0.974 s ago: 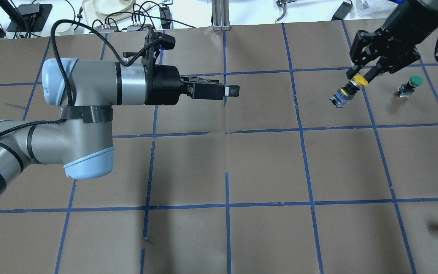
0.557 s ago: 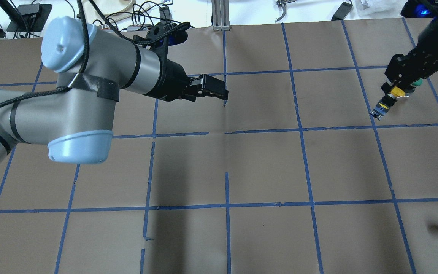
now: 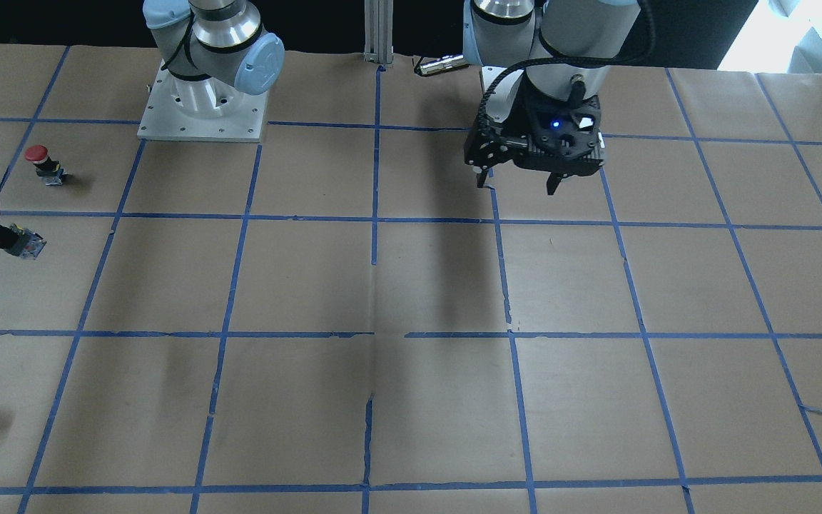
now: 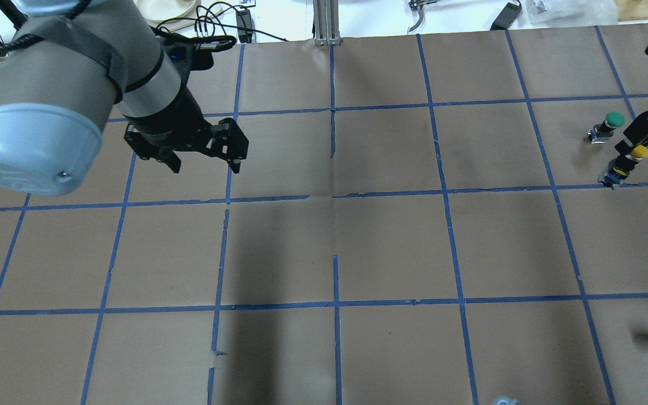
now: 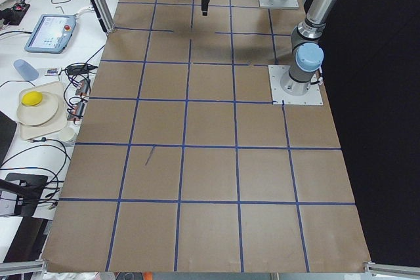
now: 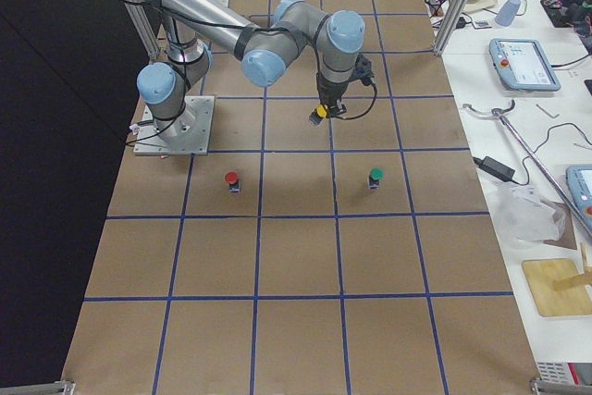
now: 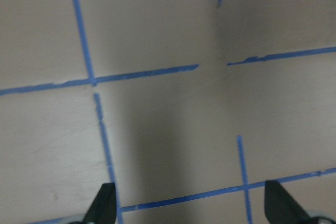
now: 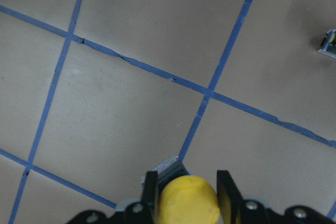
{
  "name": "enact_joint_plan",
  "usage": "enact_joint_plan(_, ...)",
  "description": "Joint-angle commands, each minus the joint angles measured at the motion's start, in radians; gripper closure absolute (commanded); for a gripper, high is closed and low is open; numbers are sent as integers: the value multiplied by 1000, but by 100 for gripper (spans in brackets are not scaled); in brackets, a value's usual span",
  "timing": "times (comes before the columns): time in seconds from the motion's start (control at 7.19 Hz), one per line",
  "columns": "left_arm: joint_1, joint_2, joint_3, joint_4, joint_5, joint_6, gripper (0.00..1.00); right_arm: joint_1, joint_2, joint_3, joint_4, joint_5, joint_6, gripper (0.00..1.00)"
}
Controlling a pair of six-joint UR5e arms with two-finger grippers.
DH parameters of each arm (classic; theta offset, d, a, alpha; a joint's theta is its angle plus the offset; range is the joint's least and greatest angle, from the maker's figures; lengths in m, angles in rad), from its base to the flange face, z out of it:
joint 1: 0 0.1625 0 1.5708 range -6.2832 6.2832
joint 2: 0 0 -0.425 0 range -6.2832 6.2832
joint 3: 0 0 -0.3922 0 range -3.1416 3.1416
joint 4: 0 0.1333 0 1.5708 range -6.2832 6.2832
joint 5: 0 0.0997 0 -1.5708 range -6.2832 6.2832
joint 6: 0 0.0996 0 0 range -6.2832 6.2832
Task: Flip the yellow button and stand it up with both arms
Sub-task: 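Carry the button away with the right gripper while the left arm retracts, then lower the button upright onto the table with the right gripper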
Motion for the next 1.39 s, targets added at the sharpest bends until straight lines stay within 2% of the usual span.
enact_joint_plan(0.0,66,32,-4,-34,28,-4,0,-54,16,20,-37,-112,219,90)
enact_joint_plan(0.14,66,32,-1,-31,29,-3,0,-76,18,66,-86,-115,294,90)
enact_joint_plan(0.42,68,43,-9,-28,31,9,0,-82,36,216,-342,-161,374,90)
enact_joint_plan(0.56,75,44,-10,-28,31,13,0,-82,44,251,-460,-228,442,89)
enact_joint_plan(0.7,80,44,-12,-27,31,13,0,-81,65,252,-482,-258,521,88)
enact_joint_plan(0.97,85,40,-9,-21,37,28,0,-79,98,253,-482,-258,673,85)
enact_joint_plan(1.25,83,40,-3,-20,31,26,0,-76,112,256,-502,-258,700,80)
